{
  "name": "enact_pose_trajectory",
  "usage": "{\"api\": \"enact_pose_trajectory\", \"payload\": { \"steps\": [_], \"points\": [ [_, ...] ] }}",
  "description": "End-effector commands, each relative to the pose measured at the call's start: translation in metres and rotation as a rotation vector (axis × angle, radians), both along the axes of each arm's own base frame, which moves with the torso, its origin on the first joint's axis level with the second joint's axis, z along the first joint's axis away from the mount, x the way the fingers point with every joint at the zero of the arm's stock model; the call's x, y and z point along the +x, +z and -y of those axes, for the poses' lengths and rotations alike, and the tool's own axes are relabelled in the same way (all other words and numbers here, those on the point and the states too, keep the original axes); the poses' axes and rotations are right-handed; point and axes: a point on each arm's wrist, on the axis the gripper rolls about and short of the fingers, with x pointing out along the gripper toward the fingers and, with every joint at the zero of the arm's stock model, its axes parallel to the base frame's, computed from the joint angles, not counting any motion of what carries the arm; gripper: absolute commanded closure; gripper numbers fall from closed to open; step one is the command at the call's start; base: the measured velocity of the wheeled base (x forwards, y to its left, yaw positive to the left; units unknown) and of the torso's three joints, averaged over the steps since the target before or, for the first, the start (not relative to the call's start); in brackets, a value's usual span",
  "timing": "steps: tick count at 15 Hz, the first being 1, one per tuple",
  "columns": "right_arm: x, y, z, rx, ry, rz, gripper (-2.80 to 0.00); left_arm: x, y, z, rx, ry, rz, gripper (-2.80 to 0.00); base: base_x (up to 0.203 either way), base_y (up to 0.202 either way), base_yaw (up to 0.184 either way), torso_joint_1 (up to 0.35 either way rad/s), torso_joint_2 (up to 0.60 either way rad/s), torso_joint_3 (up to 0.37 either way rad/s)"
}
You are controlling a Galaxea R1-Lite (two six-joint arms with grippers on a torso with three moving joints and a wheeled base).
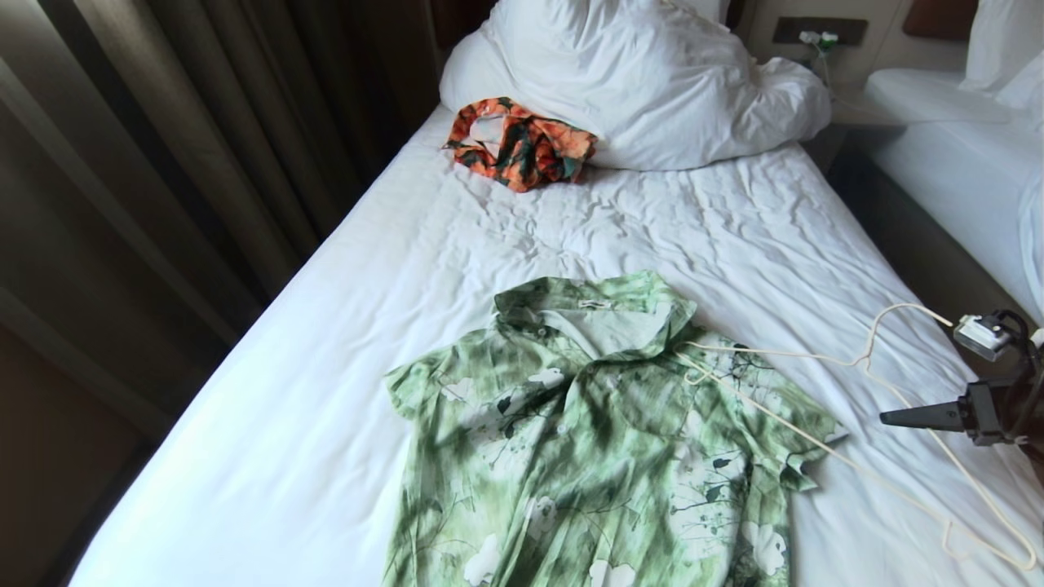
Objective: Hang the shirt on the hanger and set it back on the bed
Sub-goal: Lift the shirt and hanger
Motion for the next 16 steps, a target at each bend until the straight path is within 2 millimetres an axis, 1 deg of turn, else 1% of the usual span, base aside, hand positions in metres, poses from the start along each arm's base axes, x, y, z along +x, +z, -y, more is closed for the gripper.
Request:
{"api": "enact_pose_trajectory", "payload": {
  "steps": [1, 7, 12, 16],
  "points": [
    [-0.008, 0.013, 0.001, -0.012, -0.01, 0.036, 0.0, 0.0, 0.0, 0.0, -0.001, 0.001, 0.001, 0.0, 0.0, 0.0, 0.0, 0.0, 0.0, 0.0],
    [-0.024, 0.03, 0.011, -0.038, -0.062, 0.084, 0.0, 0.0, 0.0, 0.0, -0.001, 0.001, 0.001, 0.0, 0.0, 0.0, 0.0, 0.0, 0.0, 0.0],
    [-0.035, 0.049, 0.009, -0.073, -0.07, 0.144, 0.0, 0.0, 0.0, 0.0, -0.001, 0.001, 0.001, 0.0, 0.0, 0.0, 0.0, 0.0, 0.0, 0.0],
    [-0.04, 0.059, 0.008, -0.125, -0.048, 0.214, 0.0, 0.0, 0.0, 0.0, -0.001, 0.001, 0.001, 0.0, 0.0, 0.0, 0.0, 0.0, 0.0, 0.0]
  ]
}}
